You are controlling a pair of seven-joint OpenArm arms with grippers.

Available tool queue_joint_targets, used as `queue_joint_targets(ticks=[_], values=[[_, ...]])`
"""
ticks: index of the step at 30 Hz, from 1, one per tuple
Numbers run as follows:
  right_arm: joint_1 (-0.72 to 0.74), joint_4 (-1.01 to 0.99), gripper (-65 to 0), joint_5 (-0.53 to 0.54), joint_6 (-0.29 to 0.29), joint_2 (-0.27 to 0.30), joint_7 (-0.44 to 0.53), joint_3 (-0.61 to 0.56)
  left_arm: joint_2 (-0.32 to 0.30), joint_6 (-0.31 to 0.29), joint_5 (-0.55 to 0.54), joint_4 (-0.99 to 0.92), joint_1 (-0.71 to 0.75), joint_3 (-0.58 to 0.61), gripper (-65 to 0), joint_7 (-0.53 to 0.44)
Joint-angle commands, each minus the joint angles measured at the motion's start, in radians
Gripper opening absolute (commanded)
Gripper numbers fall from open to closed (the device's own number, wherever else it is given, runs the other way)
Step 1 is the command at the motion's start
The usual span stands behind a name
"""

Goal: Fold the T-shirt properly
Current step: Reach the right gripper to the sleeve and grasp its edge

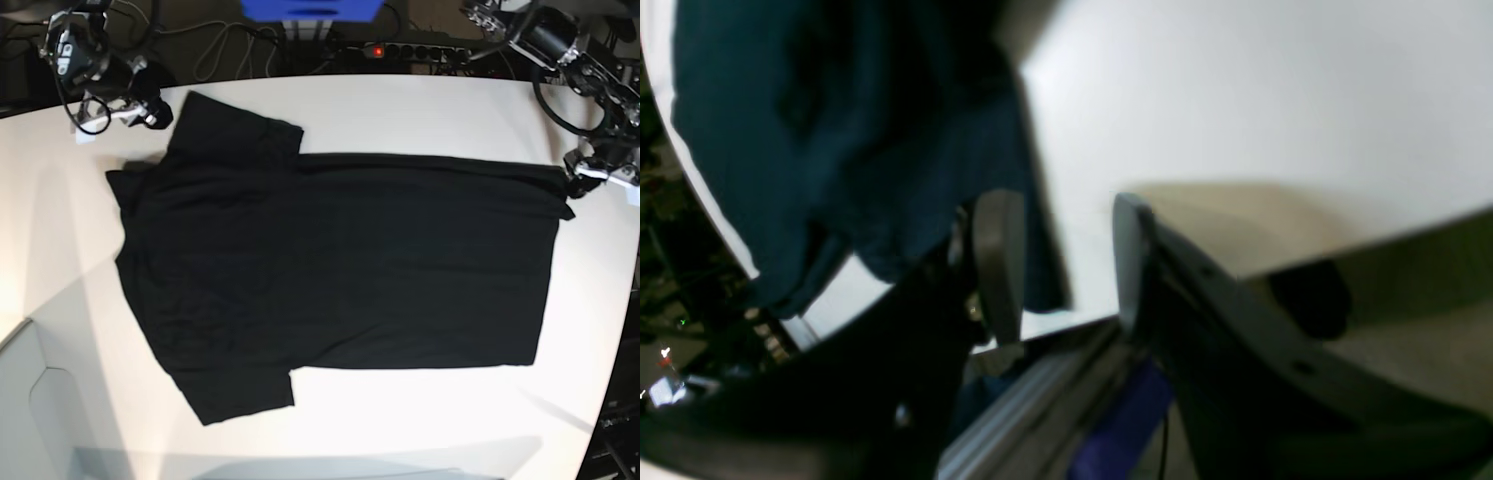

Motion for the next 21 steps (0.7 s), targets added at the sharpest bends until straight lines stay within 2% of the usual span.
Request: queue_joint_targets(ticks=[1,3,6,16,18,21], values=[[-0.004,-0.006,-42.2,0.001,0.016,0.01,0.001,0.004,-0.007,-0.004,-0.016,0.038,-0.002,-0.003,-28.7,-0.018],[-0.003,-0.031,-42.2,0.001,0.02,0.01,0.001,0.001,0.003,0.0,-0.016,0.072,-0.002,-0.002,-28.7,-0.018],[-0.003,-0.051,-42.2,0.001,0.053,0.013,0.001,-0.042,0.005,0.0,-0.016,0.087,-0.002,0.003,-28.7,-0.014],[-0.003,-0.06,-43.1,0.001,0.055,0.013,0.001,-0.182,0.017,0.0,-0.014,0.083,-0.002,0.0,-28.7,-0.016],[-0.003,-0.06,-47.3,0.001,0.055,0.013,0.001,-0.187,0.017,0.0,-0.014,0.083,0.0,-0.002,-28.7,-0.014],[0.002,-0.06,-57.3,0.001,0.055,0.013,0.001,-0.184,0.017,0.0,-0.014,0.084,0.0,-0.002,-28.7,-0.013]])
